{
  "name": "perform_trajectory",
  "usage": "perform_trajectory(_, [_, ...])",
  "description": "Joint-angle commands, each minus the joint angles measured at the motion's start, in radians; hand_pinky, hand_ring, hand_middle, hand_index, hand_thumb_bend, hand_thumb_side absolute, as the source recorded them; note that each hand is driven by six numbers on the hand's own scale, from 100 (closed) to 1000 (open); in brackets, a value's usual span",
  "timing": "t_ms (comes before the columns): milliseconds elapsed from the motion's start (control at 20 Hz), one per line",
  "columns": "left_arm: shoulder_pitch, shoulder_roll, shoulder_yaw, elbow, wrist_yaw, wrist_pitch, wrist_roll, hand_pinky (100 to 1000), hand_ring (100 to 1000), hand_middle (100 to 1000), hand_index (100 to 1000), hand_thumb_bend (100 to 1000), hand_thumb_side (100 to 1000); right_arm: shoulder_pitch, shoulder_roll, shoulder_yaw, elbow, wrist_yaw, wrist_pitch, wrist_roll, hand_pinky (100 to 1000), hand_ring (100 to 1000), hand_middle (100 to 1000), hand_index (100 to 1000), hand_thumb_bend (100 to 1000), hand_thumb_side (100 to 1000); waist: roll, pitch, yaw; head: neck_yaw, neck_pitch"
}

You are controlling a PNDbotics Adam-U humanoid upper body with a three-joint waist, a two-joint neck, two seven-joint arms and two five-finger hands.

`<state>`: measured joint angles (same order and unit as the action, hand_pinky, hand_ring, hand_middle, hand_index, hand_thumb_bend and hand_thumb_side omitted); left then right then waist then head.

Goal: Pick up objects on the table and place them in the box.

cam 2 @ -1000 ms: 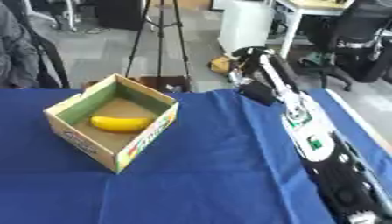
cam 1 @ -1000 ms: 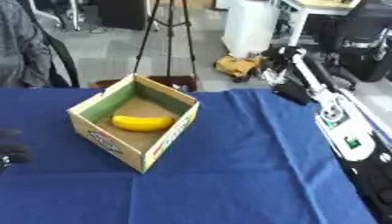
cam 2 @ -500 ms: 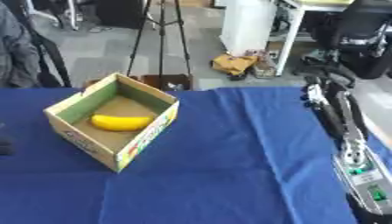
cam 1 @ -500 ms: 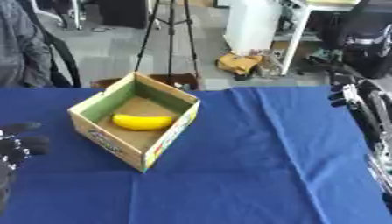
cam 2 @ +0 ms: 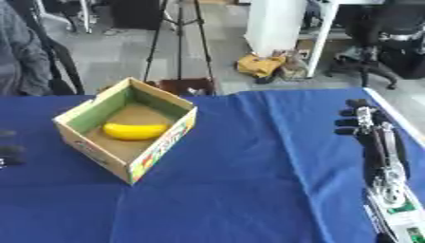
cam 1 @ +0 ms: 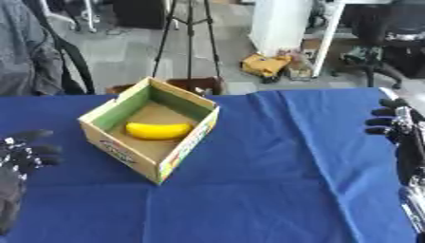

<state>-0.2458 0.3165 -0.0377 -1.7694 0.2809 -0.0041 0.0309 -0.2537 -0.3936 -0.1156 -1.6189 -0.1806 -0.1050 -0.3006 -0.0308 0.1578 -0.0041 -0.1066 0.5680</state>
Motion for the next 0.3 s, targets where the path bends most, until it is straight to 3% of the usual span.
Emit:
perform_trajectory(50, [-0.004,0.008,0.009,-0.006,-0.002,-0.001,0.006,610,633,695,694,560,1000,-0.003,-0.009,-0.005,-0.029,-0.012,-0.001,-0.003,560,579,577,750,100,800,0.002,-0.017,-0.001,0.005,0.015])
perform_trajectory(300, [-0.003,0.004,0.009,-0.005,-0.004,-0.002,0.009,610,634,697,692,559,1000,0.007,0.004,-0.002,-0.048,-0.015,-0.001,-0.003,552,568,566,734,100,803,0.002,-0.016,-0.001,0.006,0.03])
